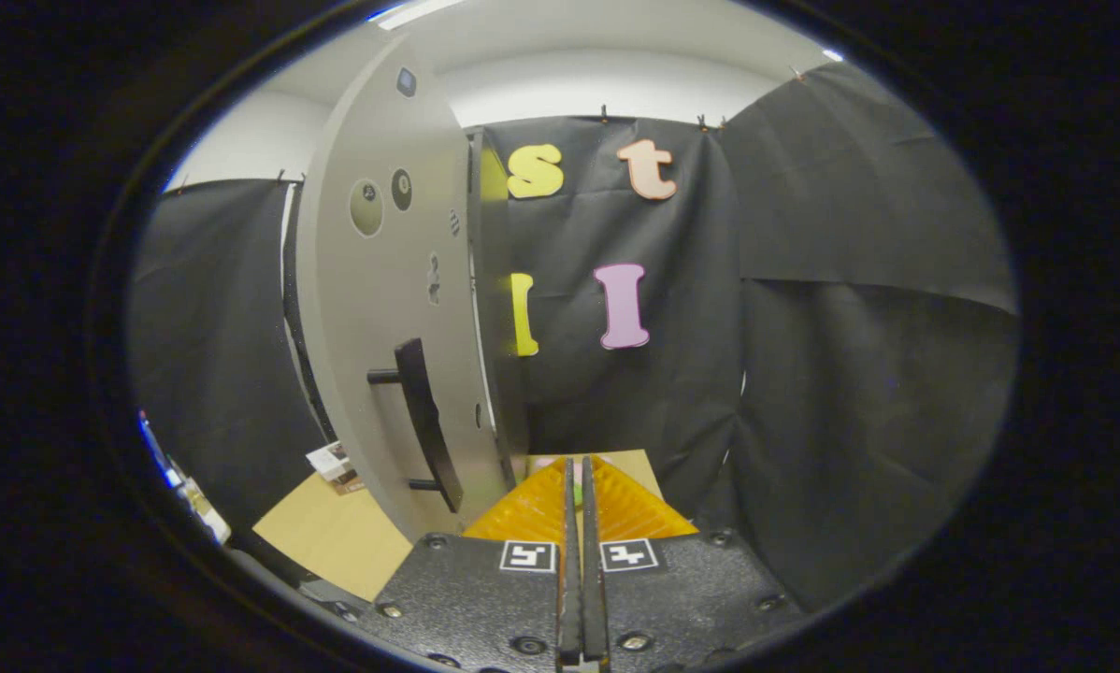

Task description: Open the shoe cabinet door, grab the shoes and put them into the shoe cabinet, then close the shoe cabinet door.

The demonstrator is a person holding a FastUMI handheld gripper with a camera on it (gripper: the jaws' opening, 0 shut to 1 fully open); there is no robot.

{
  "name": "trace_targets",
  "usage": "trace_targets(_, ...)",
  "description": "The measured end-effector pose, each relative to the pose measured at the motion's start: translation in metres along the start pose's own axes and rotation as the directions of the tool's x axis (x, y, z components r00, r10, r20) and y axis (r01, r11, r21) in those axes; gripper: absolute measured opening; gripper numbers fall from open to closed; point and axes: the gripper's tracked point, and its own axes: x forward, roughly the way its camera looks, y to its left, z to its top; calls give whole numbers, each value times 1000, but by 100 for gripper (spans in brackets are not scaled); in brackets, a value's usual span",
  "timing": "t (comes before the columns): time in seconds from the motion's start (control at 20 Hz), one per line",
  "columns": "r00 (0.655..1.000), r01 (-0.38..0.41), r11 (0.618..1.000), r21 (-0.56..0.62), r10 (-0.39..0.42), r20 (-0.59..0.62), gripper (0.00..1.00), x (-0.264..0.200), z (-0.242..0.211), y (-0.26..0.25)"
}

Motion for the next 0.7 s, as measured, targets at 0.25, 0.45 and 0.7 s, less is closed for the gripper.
trace_targets(0.25,999,-32,999,-19,31,-15,4,-2,-5,4)
trace_targets(0.45,997,-67,998,-14,67,-45,11,-26,-4,19)
trace_targets(0.7,993,-96,995,-26,94,-67,47,-35,-14,37)
